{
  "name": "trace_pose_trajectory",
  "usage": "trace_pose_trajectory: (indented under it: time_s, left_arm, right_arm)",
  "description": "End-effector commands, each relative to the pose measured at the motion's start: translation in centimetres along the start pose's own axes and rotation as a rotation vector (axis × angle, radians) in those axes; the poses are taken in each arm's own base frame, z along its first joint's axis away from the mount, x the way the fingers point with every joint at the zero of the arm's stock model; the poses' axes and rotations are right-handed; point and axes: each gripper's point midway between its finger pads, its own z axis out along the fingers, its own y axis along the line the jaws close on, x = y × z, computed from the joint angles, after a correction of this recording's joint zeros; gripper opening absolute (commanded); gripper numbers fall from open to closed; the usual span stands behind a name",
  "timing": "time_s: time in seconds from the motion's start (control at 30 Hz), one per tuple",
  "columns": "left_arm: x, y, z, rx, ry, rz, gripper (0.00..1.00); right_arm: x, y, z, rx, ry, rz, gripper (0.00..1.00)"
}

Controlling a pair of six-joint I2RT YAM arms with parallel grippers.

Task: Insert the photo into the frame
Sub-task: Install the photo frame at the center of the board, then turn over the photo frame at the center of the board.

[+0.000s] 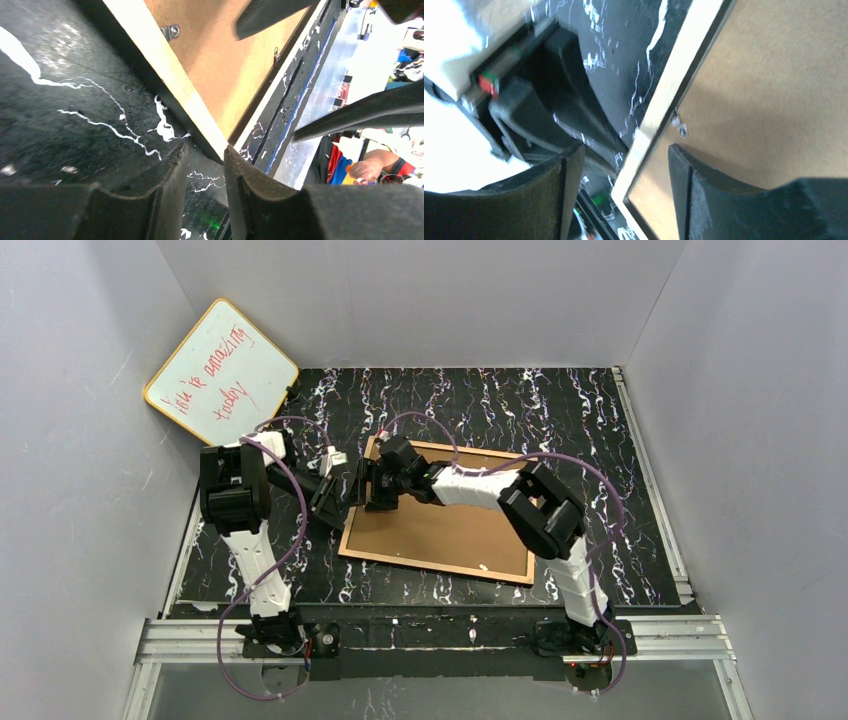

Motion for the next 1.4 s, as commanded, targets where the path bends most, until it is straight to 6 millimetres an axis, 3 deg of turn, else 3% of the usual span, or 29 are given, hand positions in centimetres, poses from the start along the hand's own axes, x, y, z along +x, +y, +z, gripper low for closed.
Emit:
trace_pose_trajectory:
  time_s: [0.0, 0.17, 0.2, 0.23, 0.3, 0.4, 0.57, 0.63, 0.73, 0.87, 1.17, 1.37]
  left_arm:
    - [-0.8, -1.9, -2.9, -0.014, -0.008, 0.077, 0.36]
    - [-0.9, -3.6, -4.6, -0.058, -0.002, 0.139, 0.54]
    - [-0.9, -3.9, -4.9, -0.069, -0.003, 0.150, 0.63]
    - [-0.9, -4.3, -5.2, -0.080, -0.003, 0.158, 0.79]
    - [-0.8, -5.0, -5.9, -0.111, 0.002, 0.178, 0.97]
    - [-1.0, -5.9, -7.3, -0.181, -0.003, 0.212, 0.98]
    - [-1.8, -7.0, -10.3, -0.380, -0.057, 0.218, 0.98]
    - [-2.0, -6.7, -11.8, -0.510, -0.081, 0.203, 0.98]
    - [-3.2, -5.4, -15.8, -0.794, -0.181, 0.145, 0.98]
    - [-3.0, -5.9, -18.8, -0.967, -0.235, 0.162, 0.98]
    - [-1.4, -6.7, -14.7, -0.754, -0.164, 0.117, 0.98]
    - [-1.5, -6.9, -14.0, -0.715, -0.177, 0.136, 0.98]
  right_arm:
    - [1.0, 2.3, -7.0, -0.048, 0.086, -0.416, 0.76]
    - [5.4, -3.6, -12.2, 0.152, 0.188, -0.593, 0.78]
    - [6.1, -4.2, -13.1, 0.165, 0.203, -0.624, 0.79]
    - [6.8, -4.3, -14.1, 0.163, 0.215, -0.653, 0.79]
    - [8.2, -4.9, -15.4, 0.172, 0.245, -0.697, 0.80]
    - [9.6, -5.5, -16.8, 0.194, 0.260, -0.780, 0.82]
    - [10.8, -6.5, -17.1, 0.258, 0.271, -0.918, 0.79]
    - [11.2, -6.8, -16.9, 0.276, 0.283, -0.944, 0.76]
    - [11.4, -7.1, -16.4, 0.310, 0.272, -0.986, 0.67]
    - [12.2, -7.5, -15.8, 0.331, 0.288, -1.018, 0.52]
    - [12.6, -8.9, -14.9, 0.372, 0.305, -1.096, 0.56]
    - [12.5, -10.3, -14.9, 0.425, 0.319, -1.109, 0.56]
